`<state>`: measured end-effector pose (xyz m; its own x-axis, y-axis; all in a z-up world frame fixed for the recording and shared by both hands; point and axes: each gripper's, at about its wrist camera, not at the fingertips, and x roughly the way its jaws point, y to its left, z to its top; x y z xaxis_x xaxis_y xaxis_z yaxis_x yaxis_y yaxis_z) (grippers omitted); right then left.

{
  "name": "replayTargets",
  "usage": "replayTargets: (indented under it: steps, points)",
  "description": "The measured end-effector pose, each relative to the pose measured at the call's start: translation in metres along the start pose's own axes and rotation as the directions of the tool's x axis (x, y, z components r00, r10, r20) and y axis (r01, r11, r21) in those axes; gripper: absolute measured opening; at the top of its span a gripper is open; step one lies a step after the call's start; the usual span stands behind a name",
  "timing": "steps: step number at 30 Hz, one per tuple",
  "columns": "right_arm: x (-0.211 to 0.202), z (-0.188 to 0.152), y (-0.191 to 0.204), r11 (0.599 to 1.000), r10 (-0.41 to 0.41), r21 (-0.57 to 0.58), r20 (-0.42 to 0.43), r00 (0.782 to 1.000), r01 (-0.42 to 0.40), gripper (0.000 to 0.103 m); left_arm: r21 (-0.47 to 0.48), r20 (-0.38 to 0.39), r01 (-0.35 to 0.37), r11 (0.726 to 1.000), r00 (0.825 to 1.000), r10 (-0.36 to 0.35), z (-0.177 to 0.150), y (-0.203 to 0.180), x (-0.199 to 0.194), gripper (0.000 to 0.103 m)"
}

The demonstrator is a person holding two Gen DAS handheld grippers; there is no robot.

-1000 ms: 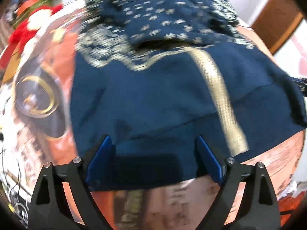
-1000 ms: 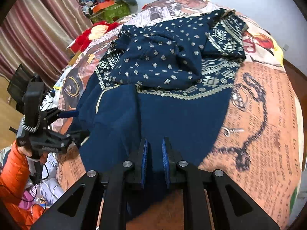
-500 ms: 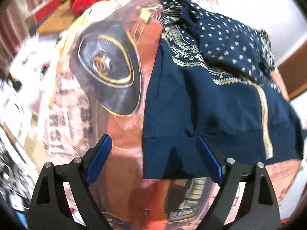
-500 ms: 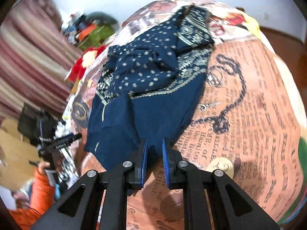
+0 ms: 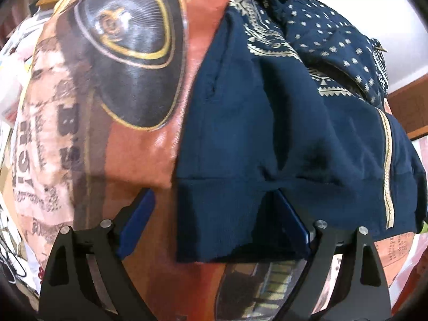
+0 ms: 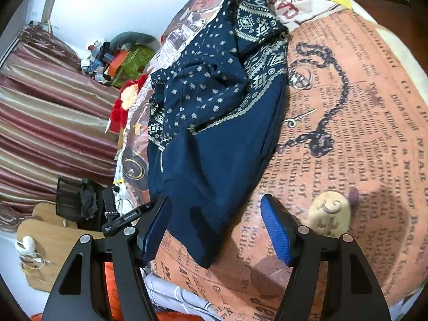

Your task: Fold large clothes

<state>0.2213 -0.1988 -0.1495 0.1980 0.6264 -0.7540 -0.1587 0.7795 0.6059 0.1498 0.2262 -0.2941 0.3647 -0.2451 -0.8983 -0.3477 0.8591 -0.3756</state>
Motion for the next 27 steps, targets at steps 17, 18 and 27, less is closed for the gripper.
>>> replayTargets:
  steps: [17,18,27]
  points:
    - [0.031,0.007,0.014,0.989,-0.042,-0.141,0.073,0.996,0.052,0.013,0.041,0.180,0.151,0.988,0.971,-0.156,0.035,-0.024,-0.060,0.008]
    - [0.028,0.008,0.016,0.985,-0.049,-0.160,0.093,0.994,0.064,0.013,0.052,0.210,0.151,0.987,0.965,-0.159,0.039,-0.027,-0.071,0.008]
    - [-0.011,0.045,0.022,0.980,-0.037,-0.179,0.250,0.968,0.084,0.011,0.161,0.345,0.222,0.962,0.900,-0.265,0.074,-0.053,-0.146,0.008]
